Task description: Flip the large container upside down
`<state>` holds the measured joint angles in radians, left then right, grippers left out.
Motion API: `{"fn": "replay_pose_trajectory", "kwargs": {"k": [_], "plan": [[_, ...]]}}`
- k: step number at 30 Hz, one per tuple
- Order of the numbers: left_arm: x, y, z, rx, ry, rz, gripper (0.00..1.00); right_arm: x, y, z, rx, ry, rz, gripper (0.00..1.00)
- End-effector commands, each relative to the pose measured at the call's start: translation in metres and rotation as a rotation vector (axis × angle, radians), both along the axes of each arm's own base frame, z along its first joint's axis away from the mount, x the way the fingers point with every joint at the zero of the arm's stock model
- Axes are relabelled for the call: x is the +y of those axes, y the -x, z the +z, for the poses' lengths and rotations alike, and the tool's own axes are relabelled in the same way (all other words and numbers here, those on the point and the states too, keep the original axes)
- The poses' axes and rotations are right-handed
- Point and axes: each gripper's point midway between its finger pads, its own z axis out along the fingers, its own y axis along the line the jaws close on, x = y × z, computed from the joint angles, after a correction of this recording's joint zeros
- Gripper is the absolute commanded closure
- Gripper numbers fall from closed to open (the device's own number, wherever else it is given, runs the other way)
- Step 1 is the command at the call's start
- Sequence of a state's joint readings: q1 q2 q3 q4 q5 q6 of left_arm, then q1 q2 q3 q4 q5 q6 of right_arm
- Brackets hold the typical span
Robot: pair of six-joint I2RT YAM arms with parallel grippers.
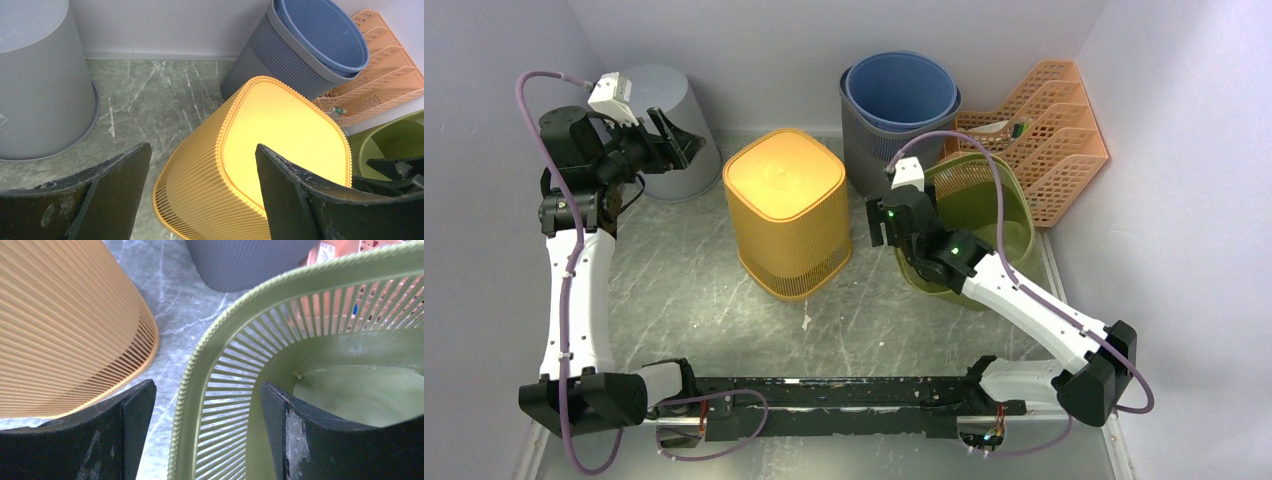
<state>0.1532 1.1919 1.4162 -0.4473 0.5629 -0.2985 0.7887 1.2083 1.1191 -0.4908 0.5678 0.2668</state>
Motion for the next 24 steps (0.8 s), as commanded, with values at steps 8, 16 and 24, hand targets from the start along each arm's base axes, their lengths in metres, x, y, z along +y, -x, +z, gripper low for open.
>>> {"fn": "replay_pose_trajectory", "kwargs": {"k": [8, 16, 24], "plan": [[-0.008, 0.009, -0.002, -0.016, -0.001, -0.028, 0.12, -0.047, 0.005, 0.02, -0.066, 0.039, -0.144, 0.27], [-0.009, 0.013, 0.0, -0.023, -0.004, -0.038, 0.12, -0.061, 0.01, 0.022, -0.077, 0.061, -0.18, 0.85], [-0.055, 0.023, 0.041, -0.094, -0.001, -0.194, 0.17, -0.067, 0.011, 0.025, -0.084, 0.077, -0.192, 1.0]]}}
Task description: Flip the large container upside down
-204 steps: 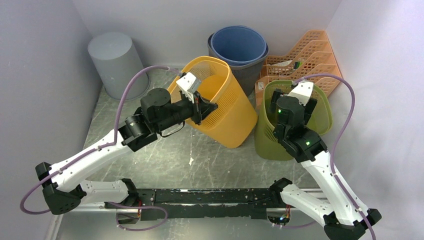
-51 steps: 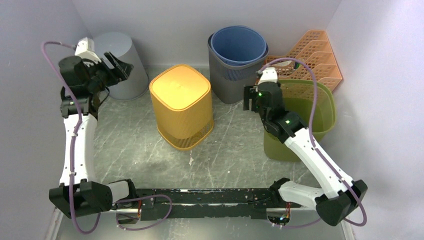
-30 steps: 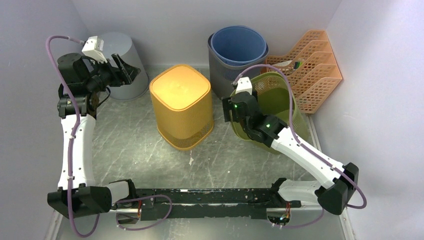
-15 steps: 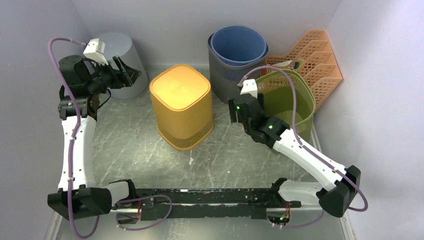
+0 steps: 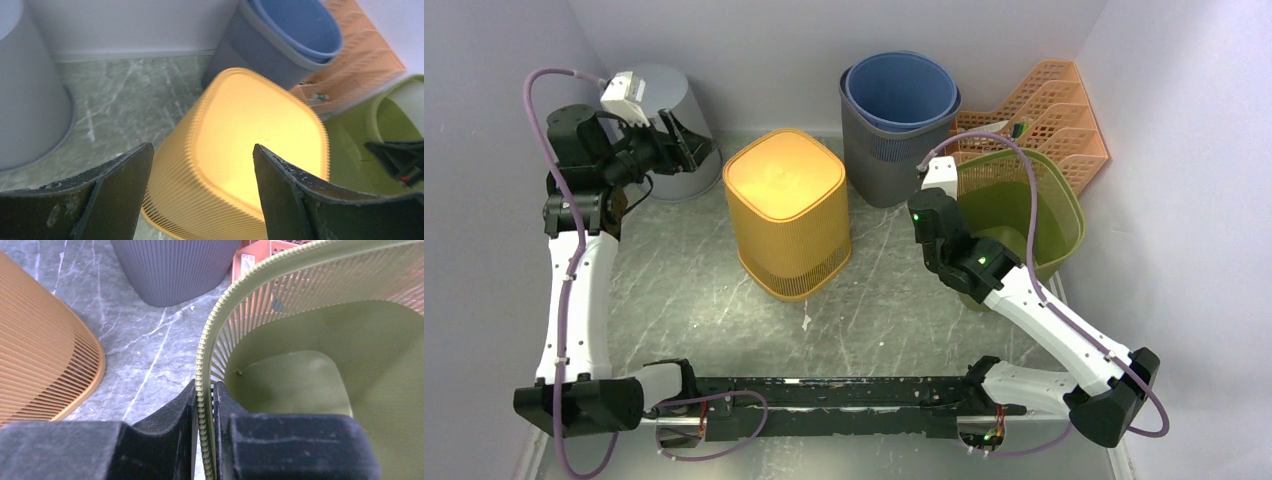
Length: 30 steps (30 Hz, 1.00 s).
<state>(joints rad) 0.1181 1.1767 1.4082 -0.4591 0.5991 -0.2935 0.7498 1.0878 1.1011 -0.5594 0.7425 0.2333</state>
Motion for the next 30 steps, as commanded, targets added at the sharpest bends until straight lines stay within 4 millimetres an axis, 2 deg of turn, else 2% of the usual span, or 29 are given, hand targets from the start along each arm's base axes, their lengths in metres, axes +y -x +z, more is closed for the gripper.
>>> {"fn": "replay_pose_trajectory", "kwargs": {"k": [1, 4, 5, 7, 13, 17, 22, 25, 30], "plan": [[-0.05, 0.014, 0.044, -0.098, -0.013, -0.149, 0.18, -0.007, 0.003, -0.001, 0.006, 0.011, -0.027, 1.0], [-0.099, 0.019, 0.043, -0.089, -0.051, -0.242, 0.19, -0.012, 0.003, 0.01, -0.017, 0.006, -0.042, 1.0], [-0.124, 0.027, 0.042, -0.089, -0.059, -0.304, 0.2, -0.013, 0.003, 0.015, -0.03, -0.006, -0.042, 1.0], [-0.155, 0.033, 0.037, -0.093, -0.074, -0.355, 0.21, -0.013, 0.003, 0.029, -0.07, -0.04, -0.041, 1.0], [-0.223, 0.043, 0.018, -0.122, -0.159, -0.406, 0.21, -0.033, 0.0, 0.062, -0.161, -0.053, -0.111, 1.0], [-0.25, 0.041, 0.0, -0.115, -0.202, -0.411, 0.21, -0.039, -0.002, 0.069, -0.183, -0.063, -0.122, 1.0], [-0.281, 0.043, -0.023, -0.137, -0.295, -0.404, 0.21, -0.043, -0.003, 0.065, -0.177, -0.052, -0.125, 1.0], [-0.289, 0.036, -0.045, -0.132, -0.383, -0.351, 0.21, -0.045, -0.004, 0.065, -0.179, -0.055, -0.123, 1.0], [-0.285, 0.014, -0.084, -0.111, -0.512, -0.183, 0.21, -0.048, -0.004, 0.062, -0.175, -0.052, -0.117, 1.0]]}}
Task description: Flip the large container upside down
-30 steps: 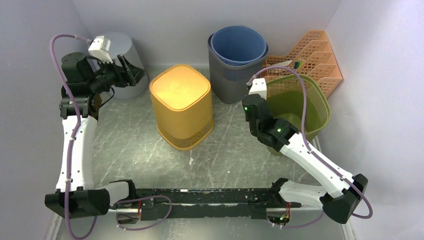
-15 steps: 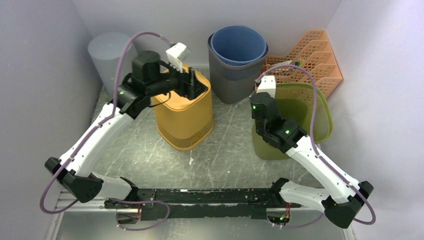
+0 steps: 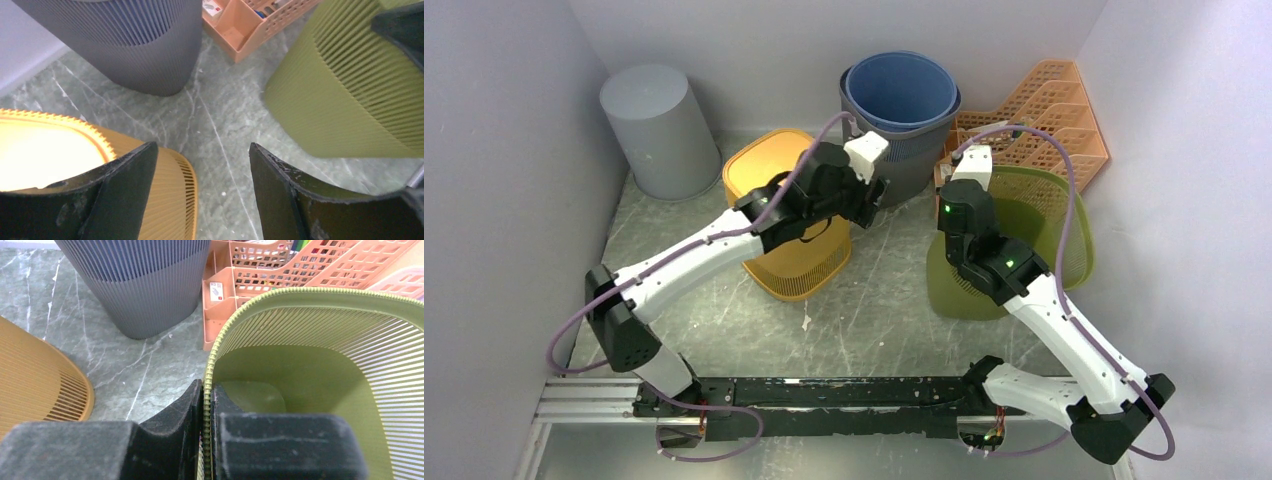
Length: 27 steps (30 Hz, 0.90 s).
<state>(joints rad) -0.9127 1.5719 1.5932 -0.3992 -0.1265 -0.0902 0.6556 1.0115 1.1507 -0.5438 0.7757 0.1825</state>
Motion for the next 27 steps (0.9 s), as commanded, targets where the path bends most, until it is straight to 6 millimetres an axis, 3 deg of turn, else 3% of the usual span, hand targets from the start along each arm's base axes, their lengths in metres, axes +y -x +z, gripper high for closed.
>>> {"fn": "replay_pose_trajectory", "kwargs": {"k": [1, 6, 12, 19, 27], "plan": [[0.02, -0.034, -0.017, -0.105, -0.101, 0.231, 0.21, -0.008, -0.001, 0.016, -0.063, -0.016, -0.01, 1.0], [0.042, -0.048, -0.04, -0.136, -0.161, 0.382, 0.2, -0.014, 0.0, 0.015, -0.06, -0.01, -0.014, 1.0], [0.092, -0.053, -0.06, -0.121, -0.224, 0.607, 0.16, -0.016, 0.002, 0.017, -0.071, -0.024, -0.003, 1.0], [0.17, -0.06, -0.089, -0.098, -0.181, 0.871, 0.14, -0.011, 0.003, 0.011, -0.05, -0.035, 0.029, 1.0], [0.271, -0.065, -0.102, -0.031, -0.112, 1.11, 0.13, -0.011, 0.01, 0.014, -0.05, -0.049, 0.051, 1.0]]}}
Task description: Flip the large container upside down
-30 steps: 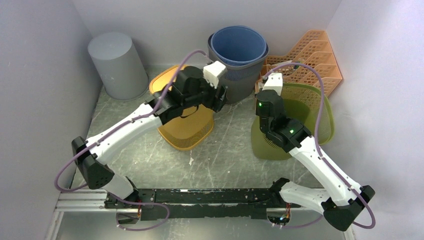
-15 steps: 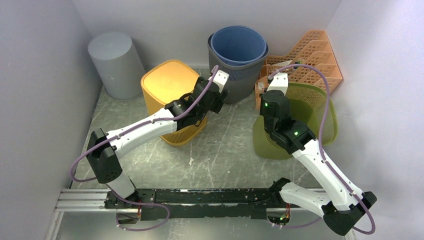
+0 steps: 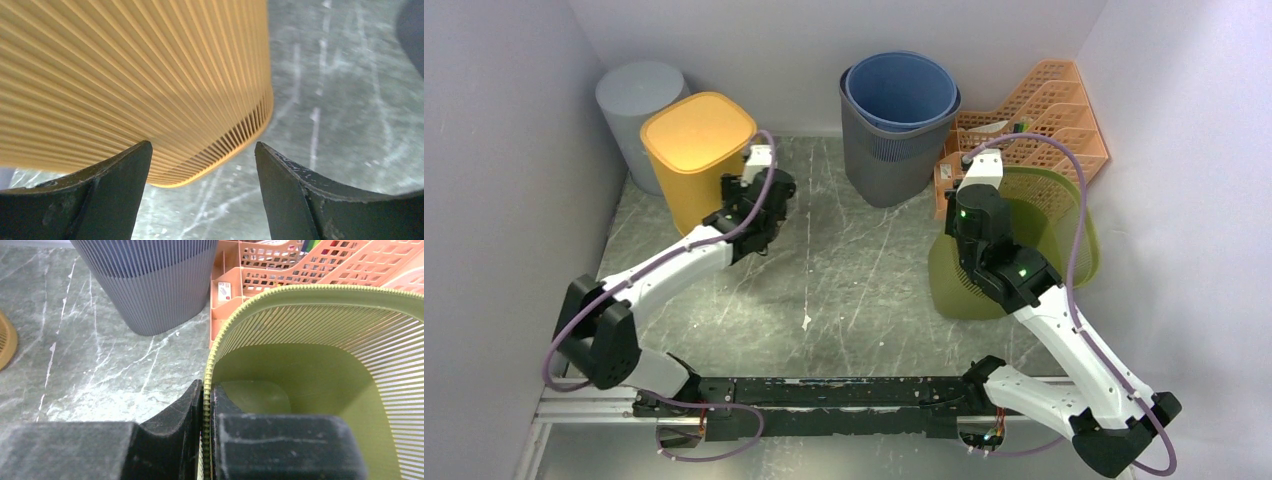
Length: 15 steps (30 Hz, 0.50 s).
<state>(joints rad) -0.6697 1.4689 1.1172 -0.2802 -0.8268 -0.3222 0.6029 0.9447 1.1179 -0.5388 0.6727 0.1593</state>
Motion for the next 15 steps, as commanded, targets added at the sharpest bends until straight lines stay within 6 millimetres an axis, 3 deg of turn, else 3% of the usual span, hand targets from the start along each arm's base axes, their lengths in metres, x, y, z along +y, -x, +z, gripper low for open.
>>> {"fn": "replay_pose_trajectory", "kwargs": {"k": [1, 10, 13, 15], "plan": [[0.057, 0.004, 0.012, -0.066, 0.074, 0.169, 0.13, -0.005, 0.004, 0.014, -0.044, -0.019, 0.002, 1.0], [0.102, 0.019, 0.016, -0.061, 0.083, 0.262, 0.12, 0.0, 0.007, 0.016, -0.029, -0.02, 0.047, 1.0], [0.094, 0.021, 0.02, -0.052, 0.121, 0.21, 0.13, 0.004, 0.007, 0.017, -0.007, -0.01, 0.071, 1.0], [0.077, 0.02, 0.028, -0.044, 0.172, 0.108, 0.15, 0.009, 0.008, 0.022, -0.002, -0.009, 0.103, 1.0]]}}
